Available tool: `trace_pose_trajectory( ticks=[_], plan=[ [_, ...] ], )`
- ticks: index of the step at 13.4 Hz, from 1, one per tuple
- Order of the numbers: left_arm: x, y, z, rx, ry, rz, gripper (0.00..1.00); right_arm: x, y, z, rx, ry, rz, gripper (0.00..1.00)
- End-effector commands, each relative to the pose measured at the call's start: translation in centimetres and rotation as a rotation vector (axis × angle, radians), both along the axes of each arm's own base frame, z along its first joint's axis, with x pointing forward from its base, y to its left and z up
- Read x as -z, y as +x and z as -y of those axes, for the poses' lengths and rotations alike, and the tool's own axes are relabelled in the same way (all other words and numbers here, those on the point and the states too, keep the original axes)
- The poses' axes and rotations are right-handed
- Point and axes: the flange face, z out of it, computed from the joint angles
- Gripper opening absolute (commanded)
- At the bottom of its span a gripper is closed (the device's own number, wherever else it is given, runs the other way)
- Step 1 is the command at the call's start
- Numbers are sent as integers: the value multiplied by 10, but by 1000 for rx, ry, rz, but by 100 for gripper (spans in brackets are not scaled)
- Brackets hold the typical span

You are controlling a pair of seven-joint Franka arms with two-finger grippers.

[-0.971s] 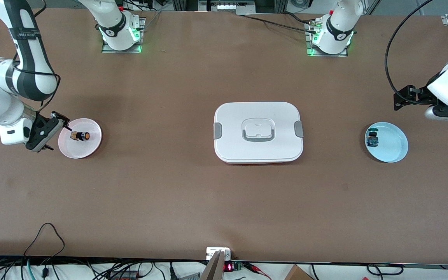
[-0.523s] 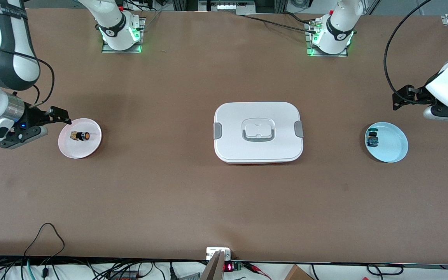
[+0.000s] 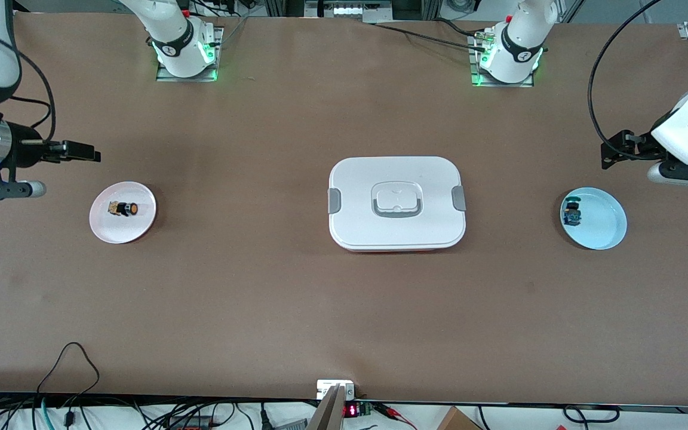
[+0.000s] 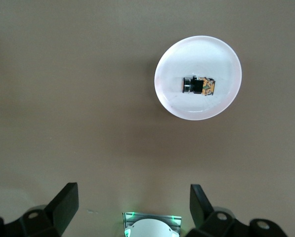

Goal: Transfer orange switch to right arm and place

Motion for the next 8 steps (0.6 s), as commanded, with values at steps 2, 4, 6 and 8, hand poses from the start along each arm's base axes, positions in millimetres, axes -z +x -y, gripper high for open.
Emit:
trace_pose_trajectory(
  ticks=[2, 4, 6, 8],
  plan=[
    [-3, 3, 16, 35, 14, -9, 100, -19, 13, 7, 11, -75, 130, 100],
    [0, 3, 32, 60, 18, -15, 100, -22, 14, 11, 20, -99, 142, 100],
    [-3, 3, 25, 40, 5, -8, 100, -30, 17, 11, 4, -141, 156, 100],
    [-5, 4, 28, 46, 6, -4, 100, -33, 18, 0, -13, -139, 174, 100]
  ],
)
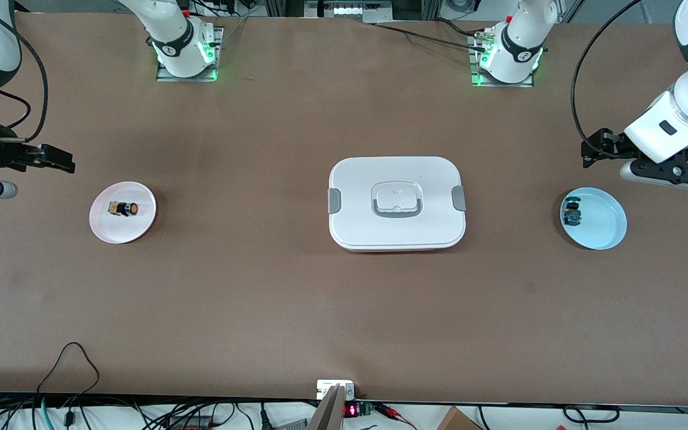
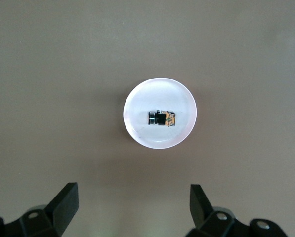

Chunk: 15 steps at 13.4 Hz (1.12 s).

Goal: Transfer orange switch to right arm and place

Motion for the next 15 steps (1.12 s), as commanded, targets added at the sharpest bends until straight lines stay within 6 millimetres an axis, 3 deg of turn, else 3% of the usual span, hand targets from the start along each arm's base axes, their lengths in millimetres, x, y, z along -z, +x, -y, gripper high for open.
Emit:
trace_pose_trajectory(
  ticks=[1, 6, 9, 15],
  plan=[
    [-8, 4, -3, -2, 5, 2, 100, -10, 2, -15, -11, -15, 33, 100],
    [-10, 6, -25, -47, 3, 14, 100, 3, -22, -3, -11, 2, 116, 100],
    [-11, 5, -46, -107, -62, 11, 100, -5, -8, 0, -2, -5, 114, 100],
    [-9, 7, -28, -75, -52, 12, 100, -47, -5, -11, -12, -3, 128, 100]
  ],
)
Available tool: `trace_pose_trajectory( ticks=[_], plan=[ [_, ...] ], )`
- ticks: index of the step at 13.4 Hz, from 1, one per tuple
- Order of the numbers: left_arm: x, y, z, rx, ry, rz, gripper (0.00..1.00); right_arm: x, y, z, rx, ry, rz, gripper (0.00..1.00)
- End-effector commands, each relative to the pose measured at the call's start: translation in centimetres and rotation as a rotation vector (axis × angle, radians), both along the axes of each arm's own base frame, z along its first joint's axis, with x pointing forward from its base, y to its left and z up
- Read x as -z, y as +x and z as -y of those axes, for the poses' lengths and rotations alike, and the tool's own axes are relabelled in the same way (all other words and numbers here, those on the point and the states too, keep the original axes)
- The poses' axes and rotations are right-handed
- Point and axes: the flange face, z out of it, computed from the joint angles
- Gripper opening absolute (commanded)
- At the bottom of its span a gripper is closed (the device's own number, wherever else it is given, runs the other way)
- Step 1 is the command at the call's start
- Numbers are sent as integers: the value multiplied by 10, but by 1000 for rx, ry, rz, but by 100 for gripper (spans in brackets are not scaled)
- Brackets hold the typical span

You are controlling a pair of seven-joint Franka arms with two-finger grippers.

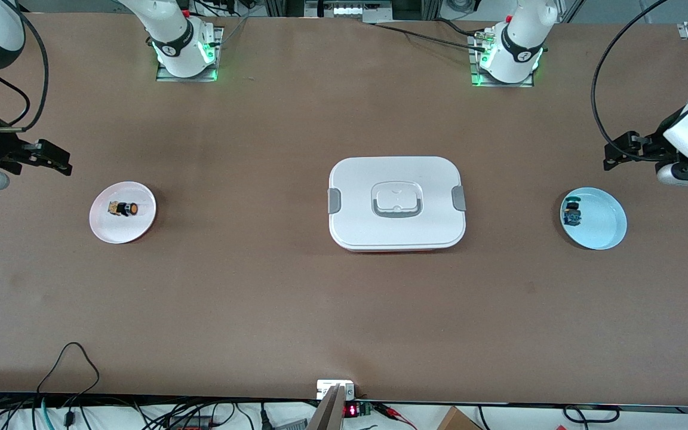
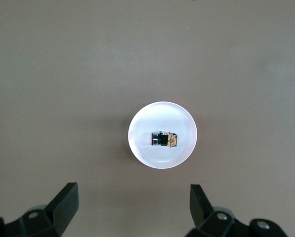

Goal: Transfer orange switch to right arm and place

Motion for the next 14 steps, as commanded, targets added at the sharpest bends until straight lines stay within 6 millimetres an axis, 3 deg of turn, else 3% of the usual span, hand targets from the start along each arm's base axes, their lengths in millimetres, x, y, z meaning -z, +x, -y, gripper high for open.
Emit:
trace_pose_trajectory(
  ticks=[1, 7, 14],
  plan=[
    [-1, 6, 7, 8, -4, 0, 100, -24, 1, 0, 12, -5, 0, 100],
    [-1, 13, -7, -8, -9, 2, 100, -38, -2, -3, 73, 10, -5, 100],
    [-2, 14, 3, 13, -3, 8, 100, -40, -4, -2, 73, 13, -15, 100]
  ],
)
